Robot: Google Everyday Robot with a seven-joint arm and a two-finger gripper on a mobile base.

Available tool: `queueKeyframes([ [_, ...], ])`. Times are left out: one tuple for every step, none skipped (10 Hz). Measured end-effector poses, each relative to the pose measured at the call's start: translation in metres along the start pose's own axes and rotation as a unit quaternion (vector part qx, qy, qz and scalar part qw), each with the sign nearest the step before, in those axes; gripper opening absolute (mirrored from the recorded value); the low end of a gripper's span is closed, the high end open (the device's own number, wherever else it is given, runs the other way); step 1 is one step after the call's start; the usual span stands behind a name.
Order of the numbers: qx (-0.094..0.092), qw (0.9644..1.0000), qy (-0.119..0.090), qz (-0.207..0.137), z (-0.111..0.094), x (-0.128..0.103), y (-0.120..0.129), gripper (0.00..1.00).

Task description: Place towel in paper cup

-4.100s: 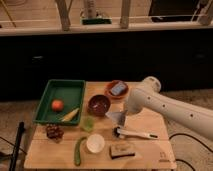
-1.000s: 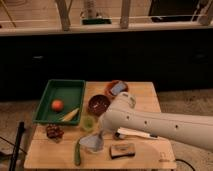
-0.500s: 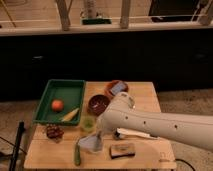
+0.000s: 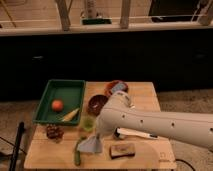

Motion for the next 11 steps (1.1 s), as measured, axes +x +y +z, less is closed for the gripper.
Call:
queueKeyframes([
  [-0.006, 0.9998, -0.005, -0.016, 0.002, -0.0038, -0.0023, 0.04],
  [-0.011, 0.9995, -0.009, -0.028, 0.0034, -0.0056, -0.003, 0.04],
  [-0.014, 0.9992, -0.012, -0.036, 0.0041, -0.0067, -0.0028, 0.04],
  [-0.017, 0.9987, -0.015, -0.046, 0.0049, -0.0085, -0.004, 0.04],
  [-0.022, 0.9978, -0.018, -0.06, 0.006, -0.0103, -0.0048, 0.04],
  [-0.024, 0.9974, -0.02, -0.065, 0.0062, -0.0105, -0.0046, 0.04],
  [-0.026, 0.9968, -0.022, -0.072, 0.0065, -0.0103, -0.0039, 0.04],
  [-0.028, 0.9962, -0.024, -0.079, 0.0071, -0.0099, -0.0038, 0.04],
  [-0.03, 0.9959, -0.025, -0.082, 0.0074, -0.0093, -0.0036, 0.07],
  [-0.031, 0.9957, -0.028, -0.083, 0.0078, -0.0081, -0.0041, 0.16],
  [-0.034, 0.9953, -0.03, -0.085, 0.0081, -0.0066, -0.004, 0.28],
])
